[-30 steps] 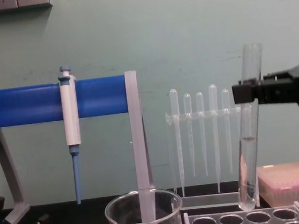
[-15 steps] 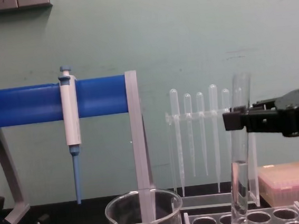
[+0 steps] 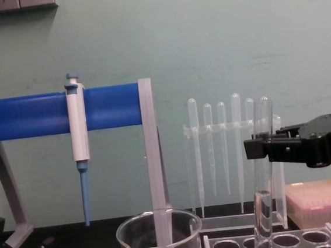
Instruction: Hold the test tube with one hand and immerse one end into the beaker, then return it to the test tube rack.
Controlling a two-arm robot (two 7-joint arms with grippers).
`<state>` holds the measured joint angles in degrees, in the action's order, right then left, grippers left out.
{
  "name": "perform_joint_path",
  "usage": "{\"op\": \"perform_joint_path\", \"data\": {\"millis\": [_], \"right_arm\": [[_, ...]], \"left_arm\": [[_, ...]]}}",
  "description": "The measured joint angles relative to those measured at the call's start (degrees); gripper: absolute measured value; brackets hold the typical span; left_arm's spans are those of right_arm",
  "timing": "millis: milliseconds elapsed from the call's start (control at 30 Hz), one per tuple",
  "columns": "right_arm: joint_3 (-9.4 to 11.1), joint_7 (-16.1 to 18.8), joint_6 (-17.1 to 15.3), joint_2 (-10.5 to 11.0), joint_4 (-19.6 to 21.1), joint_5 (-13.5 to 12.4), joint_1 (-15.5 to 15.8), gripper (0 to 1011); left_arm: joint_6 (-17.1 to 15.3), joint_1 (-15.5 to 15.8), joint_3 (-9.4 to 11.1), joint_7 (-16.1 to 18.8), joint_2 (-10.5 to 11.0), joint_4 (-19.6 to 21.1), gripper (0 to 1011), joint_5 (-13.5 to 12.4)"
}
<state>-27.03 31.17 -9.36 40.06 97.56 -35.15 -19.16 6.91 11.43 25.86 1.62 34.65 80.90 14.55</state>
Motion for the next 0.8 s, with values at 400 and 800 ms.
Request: {"op": "perform_joint_path", "data": {"millis": [400, 800], "right_arm": [[-1.6, 0.5, 0.5, -1.6, -2.9, 2.8, -0.4, 236], [-1.9, 1.1, 0.8, -2.7, -4.3, 4.1, 0.2, 236]], "left_arm": [[0.0, 0.0, 0.0, 0.0, 0.0, 0.0, 1000, 0.0], [0.0, 0.0, 0.0, 0.0, 0.0, 0.0, 1000, 0.0]]}}
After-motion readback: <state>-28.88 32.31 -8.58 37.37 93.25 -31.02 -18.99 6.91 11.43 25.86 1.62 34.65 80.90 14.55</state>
